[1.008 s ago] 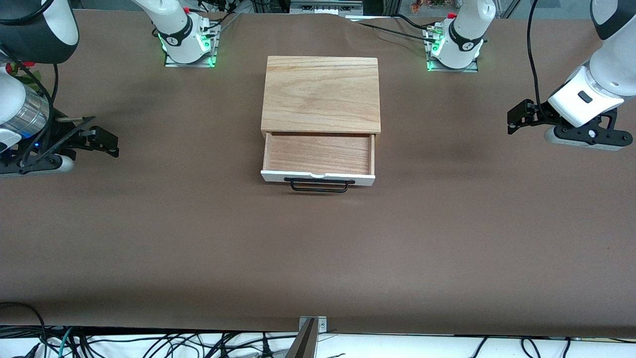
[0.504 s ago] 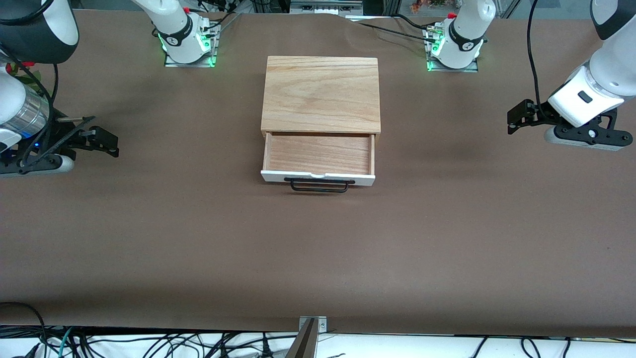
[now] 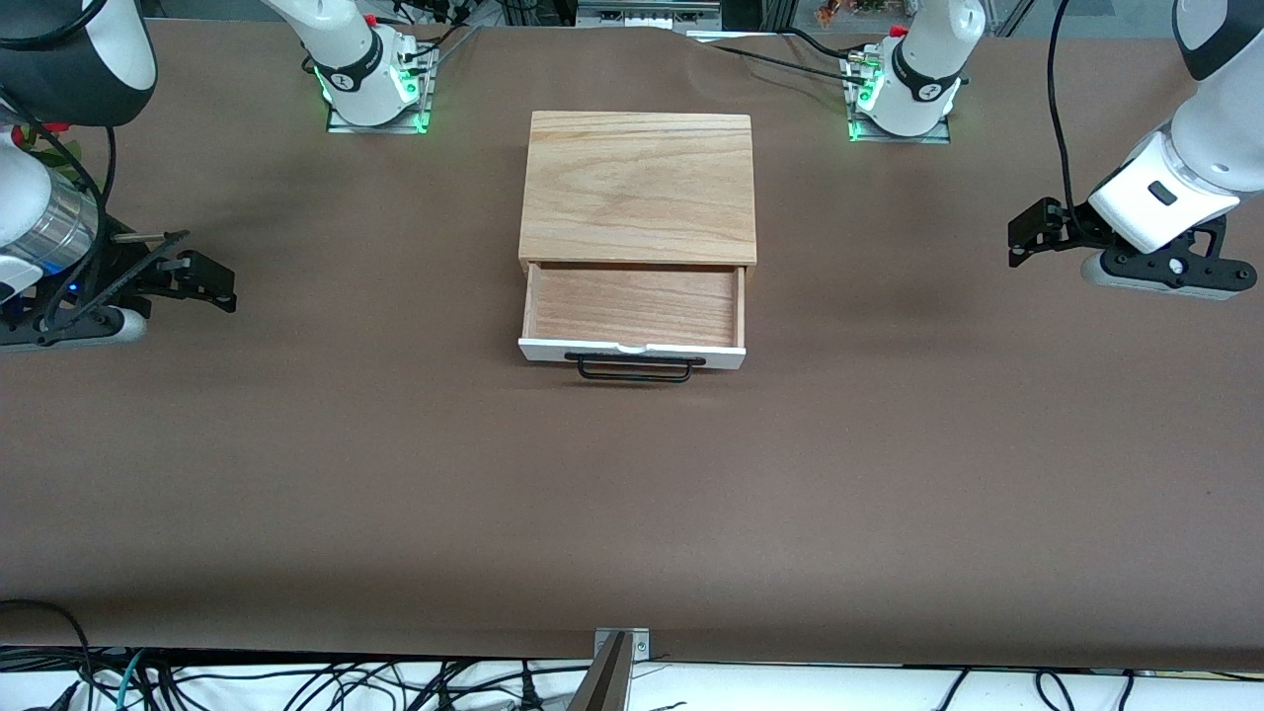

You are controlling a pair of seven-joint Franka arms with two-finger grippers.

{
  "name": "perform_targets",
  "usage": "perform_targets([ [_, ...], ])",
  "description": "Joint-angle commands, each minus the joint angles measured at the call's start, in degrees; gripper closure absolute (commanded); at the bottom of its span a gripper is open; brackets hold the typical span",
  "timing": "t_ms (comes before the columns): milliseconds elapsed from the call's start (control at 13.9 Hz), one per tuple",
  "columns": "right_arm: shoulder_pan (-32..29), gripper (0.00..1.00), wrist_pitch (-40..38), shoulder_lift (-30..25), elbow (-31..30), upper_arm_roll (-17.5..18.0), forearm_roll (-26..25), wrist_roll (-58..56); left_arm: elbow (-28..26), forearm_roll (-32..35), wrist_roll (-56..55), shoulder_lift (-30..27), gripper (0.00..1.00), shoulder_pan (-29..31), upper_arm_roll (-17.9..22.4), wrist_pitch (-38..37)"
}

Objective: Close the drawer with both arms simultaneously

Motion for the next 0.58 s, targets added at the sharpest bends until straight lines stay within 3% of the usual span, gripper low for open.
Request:
perform_targets([
  [0, -0.02, 0.0, -0.32, -0.22, 0.27, 0.21, 0.3, 0.37, 2.02, 0.66, 1.43, 1.04, 0.0, -0.45, 0.48, -1.01],
  [504, -0.02, 0.0, -0.32, -0.22, 0.27, 0.21, 0.3, 0.46, 2.02, 0.66, 0.99, 1.04, 0.0, -0.89, 0.39, -1.01],
])
